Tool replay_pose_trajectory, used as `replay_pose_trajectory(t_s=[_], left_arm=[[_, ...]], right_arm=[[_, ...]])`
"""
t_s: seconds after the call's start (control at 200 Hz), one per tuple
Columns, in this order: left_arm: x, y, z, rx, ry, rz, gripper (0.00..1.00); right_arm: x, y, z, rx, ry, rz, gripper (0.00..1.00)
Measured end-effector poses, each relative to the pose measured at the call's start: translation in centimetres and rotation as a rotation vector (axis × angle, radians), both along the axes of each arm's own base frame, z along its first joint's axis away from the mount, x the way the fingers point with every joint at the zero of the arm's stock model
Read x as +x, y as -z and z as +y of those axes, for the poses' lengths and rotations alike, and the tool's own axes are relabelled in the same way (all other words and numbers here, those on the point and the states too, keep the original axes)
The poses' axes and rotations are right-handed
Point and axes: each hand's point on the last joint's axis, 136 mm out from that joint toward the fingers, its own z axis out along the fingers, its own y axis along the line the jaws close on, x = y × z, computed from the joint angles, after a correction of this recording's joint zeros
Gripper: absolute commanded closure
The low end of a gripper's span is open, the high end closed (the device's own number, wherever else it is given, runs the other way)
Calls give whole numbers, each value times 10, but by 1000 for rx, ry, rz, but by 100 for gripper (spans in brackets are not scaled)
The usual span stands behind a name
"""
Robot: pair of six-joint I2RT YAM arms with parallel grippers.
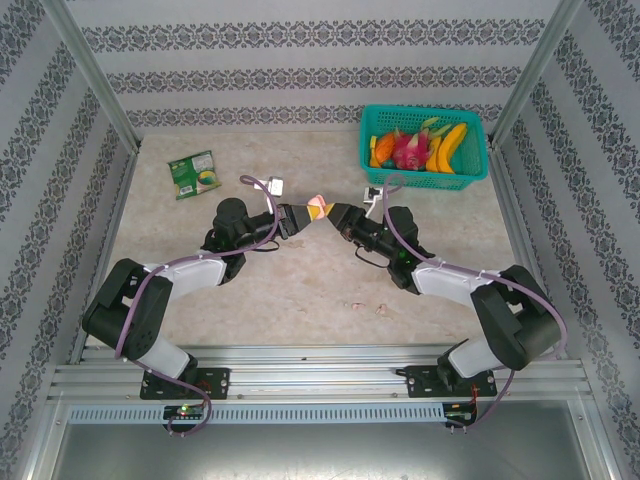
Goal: Insert wireless bluetooth earbuds into charging case
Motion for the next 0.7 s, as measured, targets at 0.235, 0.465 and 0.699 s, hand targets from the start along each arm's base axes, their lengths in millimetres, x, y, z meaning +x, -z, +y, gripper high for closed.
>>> replay_pose_trajectory(t_s=[0.235, 0.465, 0.699], left_arm=[[4, 0, 2, -1, -23, 0, 100], [4, 0, 2, -1, -27, -1, 98], [5, -1, 3, -2, -35, -2, 81]], right_arm=[[6, -3, 4, 15, -13, 6, 76], [7, -6, 6, 19, -20, 3, 84], [7, -5, 6, 17, -21, 7, 89]])
